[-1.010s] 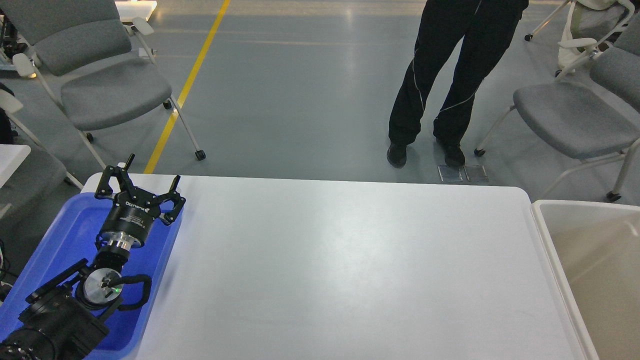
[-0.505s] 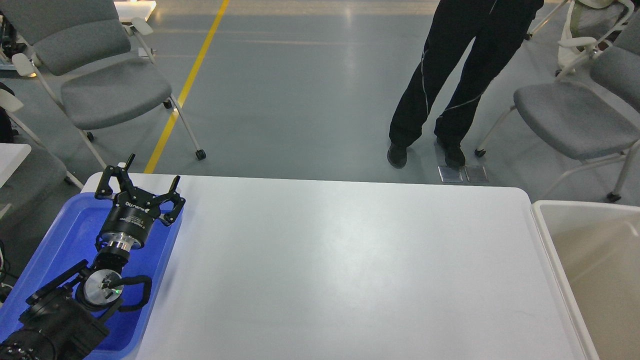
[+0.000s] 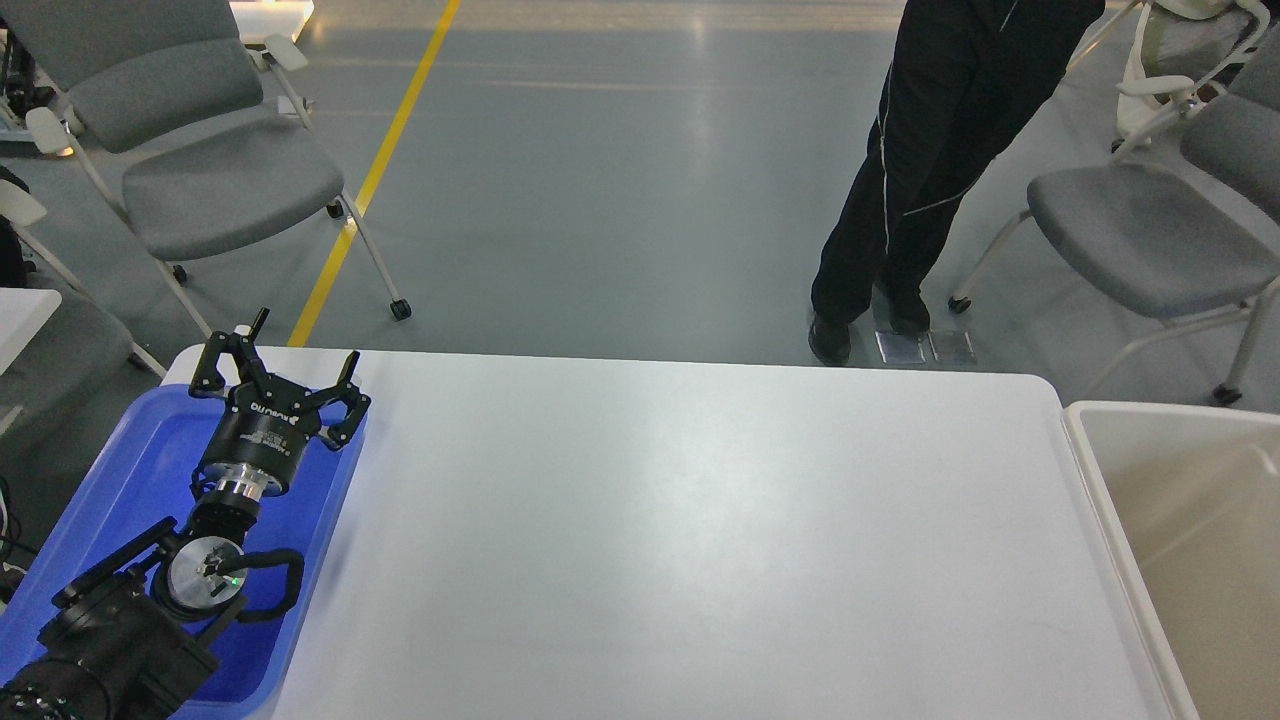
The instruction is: Tidy desktop
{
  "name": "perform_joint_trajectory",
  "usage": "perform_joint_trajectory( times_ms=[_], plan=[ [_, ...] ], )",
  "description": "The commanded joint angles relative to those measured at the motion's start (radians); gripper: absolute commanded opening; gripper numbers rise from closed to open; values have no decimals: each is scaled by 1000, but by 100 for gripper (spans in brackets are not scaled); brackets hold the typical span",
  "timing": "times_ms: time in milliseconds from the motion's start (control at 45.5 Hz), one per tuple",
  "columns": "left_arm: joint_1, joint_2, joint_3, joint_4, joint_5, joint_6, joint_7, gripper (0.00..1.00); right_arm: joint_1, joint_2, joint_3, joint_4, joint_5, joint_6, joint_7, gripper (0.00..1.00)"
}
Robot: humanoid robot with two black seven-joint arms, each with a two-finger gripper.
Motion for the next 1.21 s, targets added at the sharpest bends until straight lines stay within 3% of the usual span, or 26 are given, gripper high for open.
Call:
perform_joint_trajectory(
  times_ms=[0,285,483,922,966,1054,1164,1186],
  plan=[
    [0,0,1,0,0,0,0,100,-74,185,123,-238,38,46,-5,0],
    [0,0,-1,0,0,0,0,100,-82,372,135,-482,38,58,-28,0],
    [0,0,-1,0,-1,0,0,100,-89,414,176,-502,34,40,-69,0],
    [0,0,-1,0,0,1,0,100,-92,426,183,-531,38,9,-72,0],
    [0,0,-1,0,-1,1,0,100,-89,426,184,-531,38,3,-72,10],
    [0,0,-1,0,-1,1,0,100,-86,425,184,-529,38,1,-72,52],
    [0,0,-1,0,-1,1,0,100,-86,423,183,-529,36,3,-72,80],
    [0,0,-1,0,-1,1,0,100,-86,423,183,-529,36,1,-72,81]
  ],
)
